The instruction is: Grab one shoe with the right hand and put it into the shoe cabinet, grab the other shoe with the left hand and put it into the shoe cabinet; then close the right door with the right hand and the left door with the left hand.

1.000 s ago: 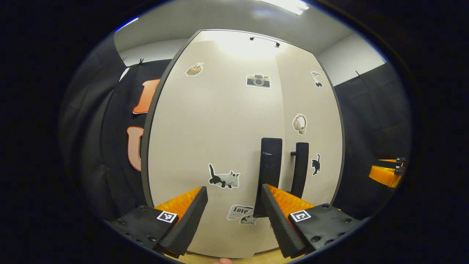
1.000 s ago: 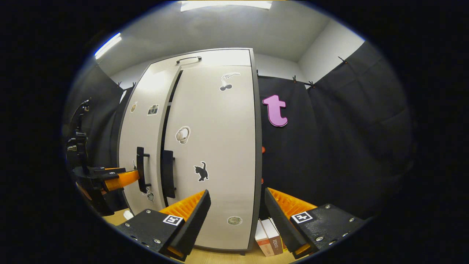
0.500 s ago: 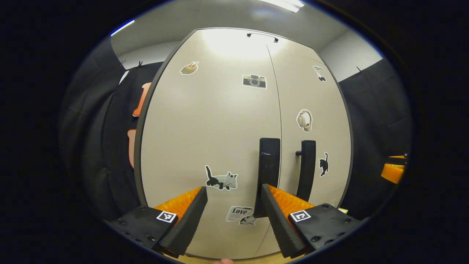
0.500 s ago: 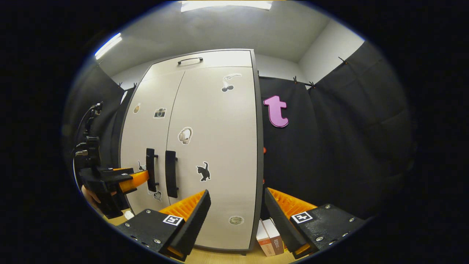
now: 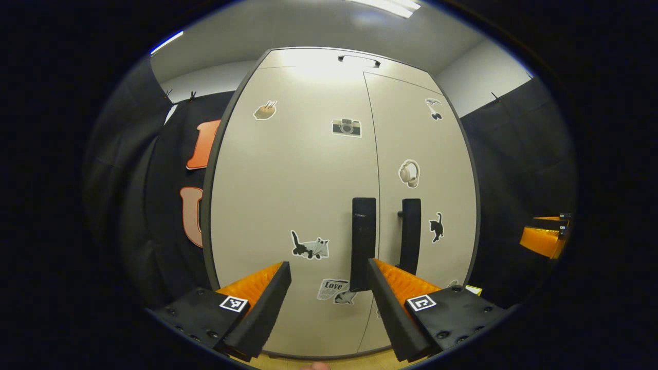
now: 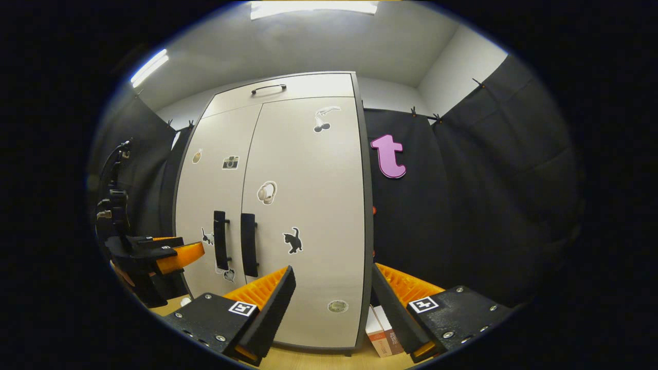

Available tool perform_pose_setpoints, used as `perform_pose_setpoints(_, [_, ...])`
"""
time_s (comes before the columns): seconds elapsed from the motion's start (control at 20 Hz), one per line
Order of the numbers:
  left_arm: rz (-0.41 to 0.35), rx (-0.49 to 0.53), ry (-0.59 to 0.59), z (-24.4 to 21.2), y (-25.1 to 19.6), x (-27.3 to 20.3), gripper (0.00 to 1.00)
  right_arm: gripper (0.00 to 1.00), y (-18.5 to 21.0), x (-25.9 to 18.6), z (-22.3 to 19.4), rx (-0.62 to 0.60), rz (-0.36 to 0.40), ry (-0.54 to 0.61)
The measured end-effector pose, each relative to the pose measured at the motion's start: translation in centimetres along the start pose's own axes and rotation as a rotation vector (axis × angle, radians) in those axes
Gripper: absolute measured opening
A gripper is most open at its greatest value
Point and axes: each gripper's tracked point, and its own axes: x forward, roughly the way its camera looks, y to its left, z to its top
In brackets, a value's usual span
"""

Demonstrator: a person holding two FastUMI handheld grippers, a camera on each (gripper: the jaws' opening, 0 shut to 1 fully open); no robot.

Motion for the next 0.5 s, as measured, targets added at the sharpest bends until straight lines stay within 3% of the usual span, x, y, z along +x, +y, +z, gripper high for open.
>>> perform_pose_setpoints(0.5, [0.047,-0.009,-0.036,1.0,1.4,-5.5,0.96,0.92,0.7,-2.1,0.1,-0.008,-0.001,-0.001])
